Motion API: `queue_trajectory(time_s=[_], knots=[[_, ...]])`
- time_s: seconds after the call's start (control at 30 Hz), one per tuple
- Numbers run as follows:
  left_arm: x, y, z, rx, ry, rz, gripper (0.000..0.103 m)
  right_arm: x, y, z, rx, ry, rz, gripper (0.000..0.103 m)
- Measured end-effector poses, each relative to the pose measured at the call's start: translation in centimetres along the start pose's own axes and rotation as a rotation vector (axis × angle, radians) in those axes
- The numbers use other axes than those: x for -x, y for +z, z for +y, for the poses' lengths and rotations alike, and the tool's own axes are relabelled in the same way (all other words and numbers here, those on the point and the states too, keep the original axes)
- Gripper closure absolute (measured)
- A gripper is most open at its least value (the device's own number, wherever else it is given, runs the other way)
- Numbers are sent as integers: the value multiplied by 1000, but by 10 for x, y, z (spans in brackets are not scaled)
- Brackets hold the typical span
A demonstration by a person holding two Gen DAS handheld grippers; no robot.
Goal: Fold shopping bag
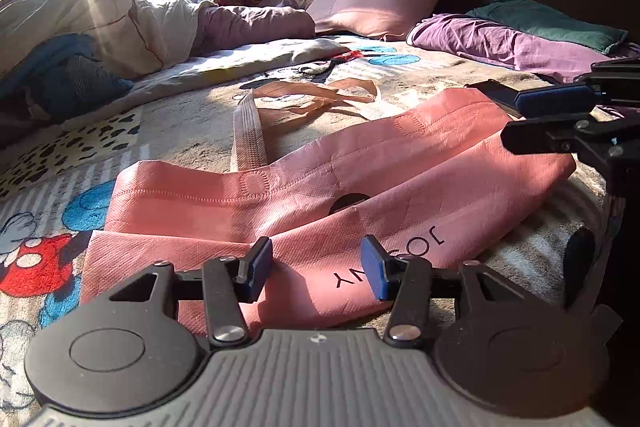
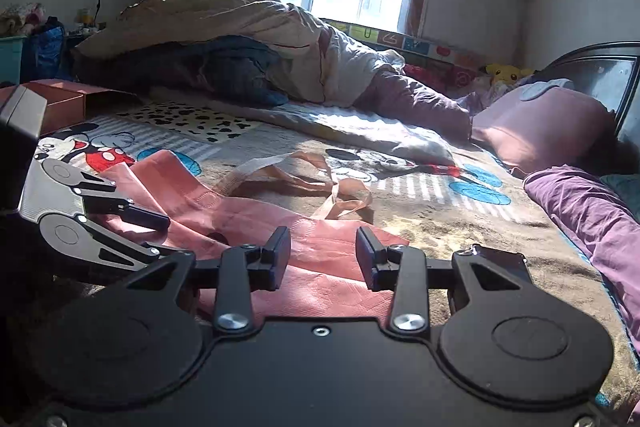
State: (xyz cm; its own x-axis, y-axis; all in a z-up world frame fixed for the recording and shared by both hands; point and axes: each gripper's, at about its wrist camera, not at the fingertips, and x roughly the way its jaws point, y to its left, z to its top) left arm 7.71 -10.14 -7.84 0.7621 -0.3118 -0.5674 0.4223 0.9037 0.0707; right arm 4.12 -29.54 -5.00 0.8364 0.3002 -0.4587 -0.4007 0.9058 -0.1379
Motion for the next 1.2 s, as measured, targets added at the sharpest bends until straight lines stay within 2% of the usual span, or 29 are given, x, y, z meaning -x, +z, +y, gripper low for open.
queue_trajectory(time_s=[0.07, 0.13, 0.2, 0.3, 0.4, 0.5, 0.57, 0.63, 0.73, 0.8, 0.87, 0.93, 1.03, 1.1, 1.2], knots=[[3, -1, 1, 1, -4, 9, 56, -22, -6, -3, -68, 36, 52, 69], [7, -1, 2, -6, -8, 17, 56, -34, -8, -10, -103, 60, 54, 69], [8, -1, 2, -18, -9, -2, 55, -36, -8, -8, -79, 64, 76, 68], [7, -2, 2, -33, 18, -89, 55, -34, -11, -2, -80, 58, 73, 68], [1, -7, 7, -48, 45, -83, 55, -32, -14, 2, -61, 51, 67, 68], [6, -9, 18, -39, 61, -74, 55, -29, -16, -5, -58, 0, 68, 69], [12, -12, 32, -31, 62, -72, 55, -24, -20, -17, -109, -12, 65, 83], [16, -15, 41, -5, 59, -74, 55, -20, -22, -22, -116, -23, 60, 87], [24, -22, 53, 27, 144, -81, 55, -13, -26, -28, -130, -49, 54, 87], [27, -27, 65, 87, 112, -82, 55, -7, -30, -36, -170, -73, 56, 87], [29, -27, 64, 60, 120, -74, 54, -3, -33, -41, -191, -82, 57, 87], [33, -31, 68, 103, 126, -82, 54, -1, -35, -44, -186, -104, 58, 87], [33, -34, 64, 69, 140, -90, 54, 1, -39, -49, -230, -100, 58, 87], [34, -30, 66, 75, 127, -76, 54, 0, -39, -45, -207, -114, 59, 86], [37, -26, 62, -14, 112, -63, 51, 0, -39, -44, -203, -124, 60, 86]])
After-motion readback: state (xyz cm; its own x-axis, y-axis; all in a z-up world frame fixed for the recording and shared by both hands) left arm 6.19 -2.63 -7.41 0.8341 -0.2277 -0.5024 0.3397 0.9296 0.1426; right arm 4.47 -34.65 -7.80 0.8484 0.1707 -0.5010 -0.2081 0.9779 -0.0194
